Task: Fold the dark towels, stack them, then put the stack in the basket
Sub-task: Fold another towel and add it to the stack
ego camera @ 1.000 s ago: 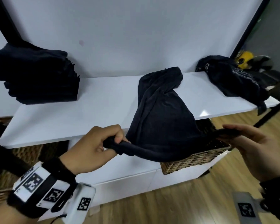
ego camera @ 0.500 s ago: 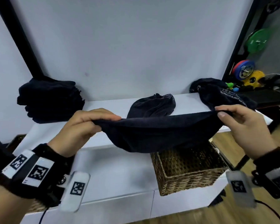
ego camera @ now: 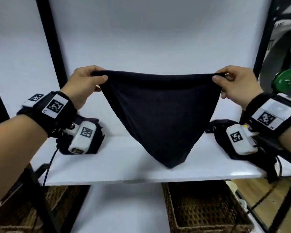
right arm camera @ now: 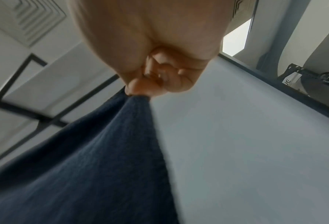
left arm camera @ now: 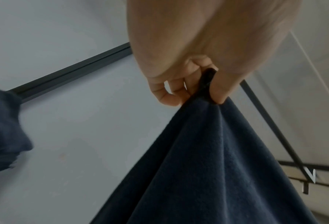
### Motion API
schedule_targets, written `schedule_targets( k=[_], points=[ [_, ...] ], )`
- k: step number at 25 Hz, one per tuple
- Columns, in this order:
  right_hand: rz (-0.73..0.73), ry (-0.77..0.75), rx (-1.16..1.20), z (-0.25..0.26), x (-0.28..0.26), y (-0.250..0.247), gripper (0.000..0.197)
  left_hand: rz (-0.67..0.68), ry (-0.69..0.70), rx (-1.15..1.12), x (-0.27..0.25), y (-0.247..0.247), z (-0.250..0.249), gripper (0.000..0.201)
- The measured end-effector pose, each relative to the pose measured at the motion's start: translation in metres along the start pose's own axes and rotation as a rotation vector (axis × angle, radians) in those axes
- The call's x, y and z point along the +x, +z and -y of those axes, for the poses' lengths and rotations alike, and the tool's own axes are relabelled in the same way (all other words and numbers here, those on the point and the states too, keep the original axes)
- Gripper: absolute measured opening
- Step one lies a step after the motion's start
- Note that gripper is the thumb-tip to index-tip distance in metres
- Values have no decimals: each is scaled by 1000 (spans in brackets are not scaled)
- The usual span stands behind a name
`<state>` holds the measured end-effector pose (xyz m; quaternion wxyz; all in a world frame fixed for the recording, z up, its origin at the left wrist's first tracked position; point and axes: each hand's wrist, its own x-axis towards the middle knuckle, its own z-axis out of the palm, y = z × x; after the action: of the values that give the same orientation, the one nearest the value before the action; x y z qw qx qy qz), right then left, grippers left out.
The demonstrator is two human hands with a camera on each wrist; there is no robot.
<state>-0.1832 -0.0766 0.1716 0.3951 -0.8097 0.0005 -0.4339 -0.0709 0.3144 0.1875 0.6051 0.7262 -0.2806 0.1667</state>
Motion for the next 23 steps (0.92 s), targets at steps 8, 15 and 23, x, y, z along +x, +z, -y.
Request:
schedule_targets(
  k=[8,15,23],
  points=[
    [-195,-93,207,143,126,-31,11,-272,285,-152,96,-41,-130,23],
    [-173,-96,236,172,147,-14,16,-261,389,-53,128,-87,-148,30],
    [-326,-109,151,198,182,33,15,-270,245,-156,177,-125,-135,13]
  ],
)
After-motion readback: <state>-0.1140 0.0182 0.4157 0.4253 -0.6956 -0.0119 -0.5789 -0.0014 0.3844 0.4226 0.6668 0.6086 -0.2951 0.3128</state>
